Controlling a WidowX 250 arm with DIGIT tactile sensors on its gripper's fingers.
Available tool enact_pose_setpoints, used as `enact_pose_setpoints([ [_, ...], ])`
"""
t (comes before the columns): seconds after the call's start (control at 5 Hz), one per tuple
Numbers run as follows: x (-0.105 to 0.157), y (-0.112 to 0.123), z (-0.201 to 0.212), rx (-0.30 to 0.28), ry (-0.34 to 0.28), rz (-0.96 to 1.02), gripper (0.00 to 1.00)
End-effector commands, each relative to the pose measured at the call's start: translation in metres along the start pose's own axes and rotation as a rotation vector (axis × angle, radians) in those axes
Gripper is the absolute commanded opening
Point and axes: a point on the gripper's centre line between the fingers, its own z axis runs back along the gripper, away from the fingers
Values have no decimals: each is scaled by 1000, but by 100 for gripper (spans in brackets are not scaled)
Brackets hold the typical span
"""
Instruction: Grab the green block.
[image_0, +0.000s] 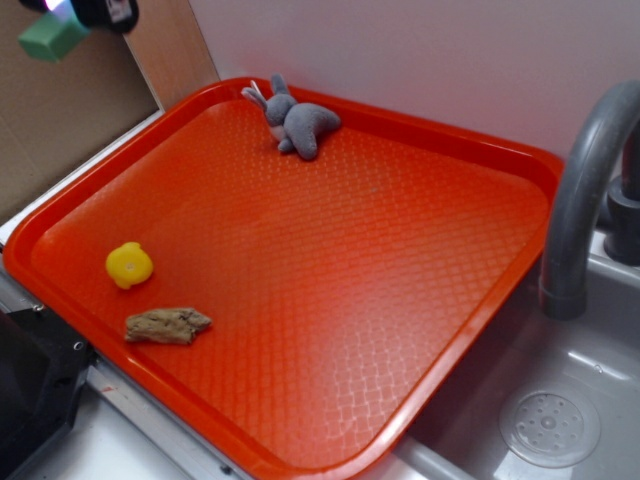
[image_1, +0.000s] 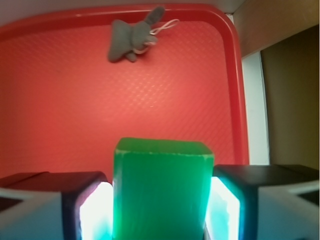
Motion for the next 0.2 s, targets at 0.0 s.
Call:
enact_pose_setpoints([
  [0.0,0,-19,33,-46,-91,-125,0],
])
